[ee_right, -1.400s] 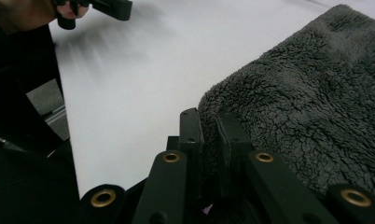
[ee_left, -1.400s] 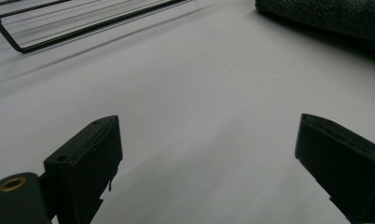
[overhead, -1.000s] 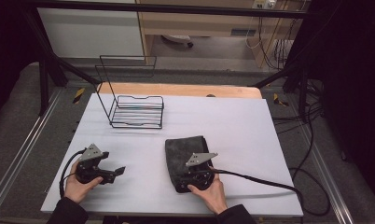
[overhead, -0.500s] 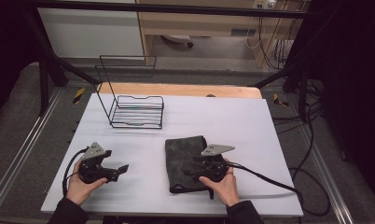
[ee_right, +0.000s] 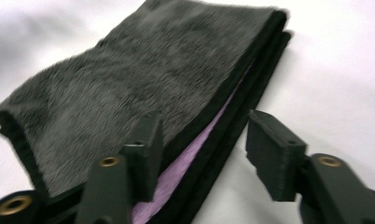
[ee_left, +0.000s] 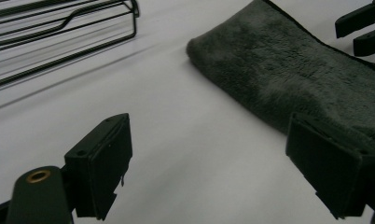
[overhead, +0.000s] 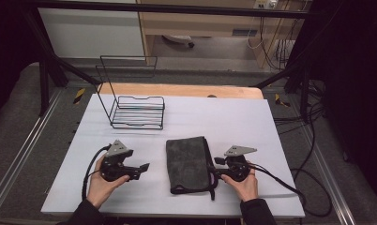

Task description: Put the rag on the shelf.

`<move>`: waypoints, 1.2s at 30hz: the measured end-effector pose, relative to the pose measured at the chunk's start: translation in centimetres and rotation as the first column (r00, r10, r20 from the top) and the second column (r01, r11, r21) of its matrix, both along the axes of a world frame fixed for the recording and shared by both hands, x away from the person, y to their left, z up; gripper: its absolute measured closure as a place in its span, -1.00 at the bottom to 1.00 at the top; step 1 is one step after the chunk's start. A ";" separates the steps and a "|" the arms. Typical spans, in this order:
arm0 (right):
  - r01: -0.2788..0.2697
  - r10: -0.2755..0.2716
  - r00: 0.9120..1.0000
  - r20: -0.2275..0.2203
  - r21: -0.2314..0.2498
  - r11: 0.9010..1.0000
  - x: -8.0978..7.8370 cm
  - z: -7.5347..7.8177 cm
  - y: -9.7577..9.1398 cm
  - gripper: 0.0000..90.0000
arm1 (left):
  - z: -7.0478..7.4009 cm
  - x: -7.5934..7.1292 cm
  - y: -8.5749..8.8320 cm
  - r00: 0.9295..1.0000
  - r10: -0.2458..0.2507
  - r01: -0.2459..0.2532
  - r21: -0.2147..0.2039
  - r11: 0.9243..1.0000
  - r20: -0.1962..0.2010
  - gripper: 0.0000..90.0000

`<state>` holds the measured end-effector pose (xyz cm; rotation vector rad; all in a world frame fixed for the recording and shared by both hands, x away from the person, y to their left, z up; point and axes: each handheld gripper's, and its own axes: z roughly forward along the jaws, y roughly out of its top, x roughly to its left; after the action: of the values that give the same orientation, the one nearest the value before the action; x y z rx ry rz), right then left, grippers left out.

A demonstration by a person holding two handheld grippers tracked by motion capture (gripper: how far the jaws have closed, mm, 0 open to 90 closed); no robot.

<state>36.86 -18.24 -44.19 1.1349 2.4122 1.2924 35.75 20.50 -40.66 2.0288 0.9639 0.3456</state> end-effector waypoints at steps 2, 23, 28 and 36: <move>-0.014 0.014 1.000 -0.007 0.019 1.000 -0.2 -0.1 0.2 0.31 | 0.2 0.0 -1.1 1.000 -0.014 0.014 -0.002 1.000 -0.006 -0.67; -0.012 0.015 0.999 -0.040 0.065 0.998 -0.9 0.6 0.2 0.95 | -0.6 -0.3 -5.1 0.997 -0.065 0.066 0.024 0.998 -0.029 -0.65; 0.018 -0.018 0.999 -0.037 -0.011 1.000 -0.7 0.6 -0.2 0.94 | -0.7 -0.5 -5.9 0.996 -0.067 0.068 0.007 0.998 -0.055 -0.54; 0.040 -0.040 0.999 0.015 -0.020 0.999 -0.1 0.2 0.0 0.41 | -2.1 -1.0 -8.4 0.988 -0.077 0.082 0.029 0.996 -0.137 -0.37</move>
<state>36.74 -18.19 -43.98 1.1577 2.3744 1.2568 34.79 12.09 -42.77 2.1382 0.9610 0.1845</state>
